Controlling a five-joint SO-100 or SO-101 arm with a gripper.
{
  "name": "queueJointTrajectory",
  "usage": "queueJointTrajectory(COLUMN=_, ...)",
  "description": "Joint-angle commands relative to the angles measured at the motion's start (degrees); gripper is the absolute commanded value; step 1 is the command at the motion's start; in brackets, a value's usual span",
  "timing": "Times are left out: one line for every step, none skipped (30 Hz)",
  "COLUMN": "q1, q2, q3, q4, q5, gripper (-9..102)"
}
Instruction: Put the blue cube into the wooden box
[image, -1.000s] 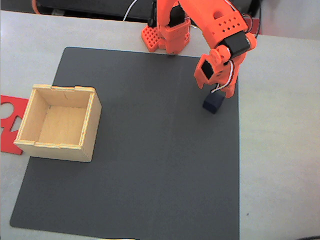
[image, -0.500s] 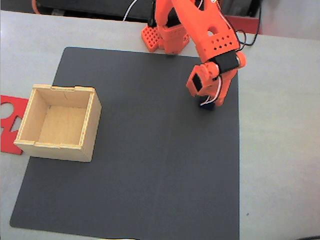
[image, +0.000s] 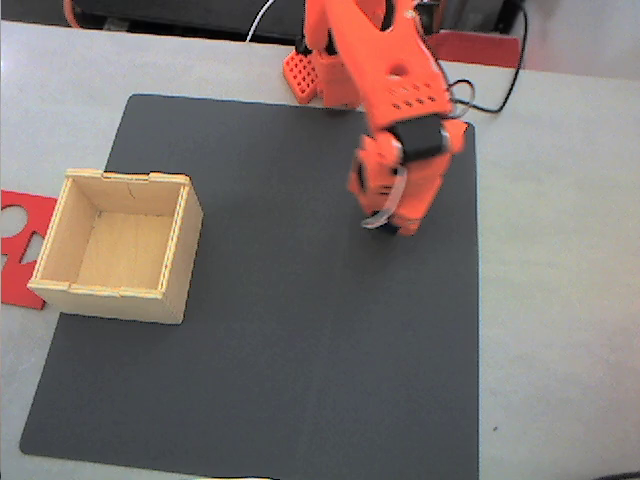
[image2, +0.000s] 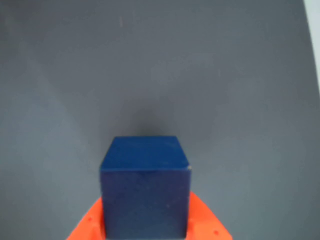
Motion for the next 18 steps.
queueJointTrajectory(q1=9.9, q2=5.3, q3=-13.4, q4=4.7, q5=-0.7, gripper=0)
queueJointTrajectory(q1=13.4, q2=5.9, q3=-17.1, q4=5.4, q5=-0.9, gripper=0)
queueJointTrajectory(q1=17.0, q2=6.6, q3=-20.4, q4=5.6, q5=-1.2, gripper=0)
queueJointTrajectory(q1=20.5, q2=7.4, q3=-23.5, q4=5.6, q5=-1.7, gripper=0)
queueJointTrajectory(q1=24.0, q2=8.0, q3=-26.2, q4=5.6, q5=-2.1, gripper=0)
queueJointTrajectory(q1=27.3, q2=8.3, q3=-28.7, q4=5.6, q5=-2.5, gripper=0)
queueJointTrajectory(q1=30.8, q2=8.6, q3=-31.3, q4=5.6, q5=-2.7, gripper=0)
queueJointTrajectory(q1=34.0, q2=8.9, q3=-33.2, q4=5.4, q5=-2.7, gripper=0)
queueJointTrajectory(q1=37.2, q2=9.3, q3=-34.5, q4=5.0, q5=-2.8, gripper=0)
queueJointTrajectory(q1=40.3, q2=9.8, q3=-35.0, q4=4.1, q5=-3.0, gripper=0)
queueJointTrajectory(q1=43.4, q2=10.5, q3=-35.0, q4=3.0, q5=-3.0, gripper=0)
queueJointTrajectory(q1=46.3, q2=10.8, q3=-35.0, q4=2.2, q5=-3.0, gripper=0)
queueJointTrajectory(q1=49.0, q2=10.9, q3=-35.0, q4=1.4, q5=-3.0, gripper=0)
queueJointTrajectory(q1=51.7, q2=11.0, q3=-35.0, q4=0.8, q5=-2.9, gripper=0)
queueJointTrajectory(q1=54.1, q2=10.9, q3=-34.7, q4=0.2, q5=-2.7, gripper=0)
queueJointTrajectory(q1=56.5, q2=10.6, q3=-34.5, q4=-0.5, q5=-2.5, gripper=0)
queueJointTrajectory(q1=58.9, q2=10.1, q3=-34.4, q4=-1.2, q5=-1.8, gripper=0)
queueJointTrajectory(q1=61.1, q2=9.5, q3=-34.4, q4=-2.3, q5=-1.2, gripper=0)
